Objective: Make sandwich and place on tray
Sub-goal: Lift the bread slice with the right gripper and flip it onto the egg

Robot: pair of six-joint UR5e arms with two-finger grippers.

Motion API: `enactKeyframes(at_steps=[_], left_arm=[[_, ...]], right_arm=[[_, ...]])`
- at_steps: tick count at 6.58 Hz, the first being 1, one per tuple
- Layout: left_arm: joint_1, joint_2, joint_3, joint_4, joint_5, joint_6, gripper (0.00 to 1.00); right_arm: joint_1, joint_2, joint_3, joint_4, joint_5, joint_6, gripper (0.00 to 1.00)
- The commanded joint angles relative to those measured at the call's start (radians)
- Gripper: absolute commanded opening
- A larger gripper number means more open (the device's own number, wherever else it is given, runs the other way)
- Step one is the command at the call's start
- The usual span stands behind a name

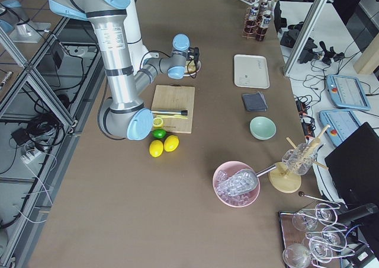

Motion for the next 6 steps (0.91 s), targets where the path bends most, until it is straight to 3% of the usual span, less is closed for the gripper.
enactKeyframes(at_steps=[1,6], left_arm=[[-0.001,0.000,0.000,0.002,0.000,0.000,0.98],[-0.004,0.014,-0.003,0.000,0.002,0.000,0.98]], right_arm=[[-0.048,0.043,-0.036,0.000,-0.060,0.004,0.00],[-0.066,0.103,-0.111,0.004,-0.109,0.077,0.00]])
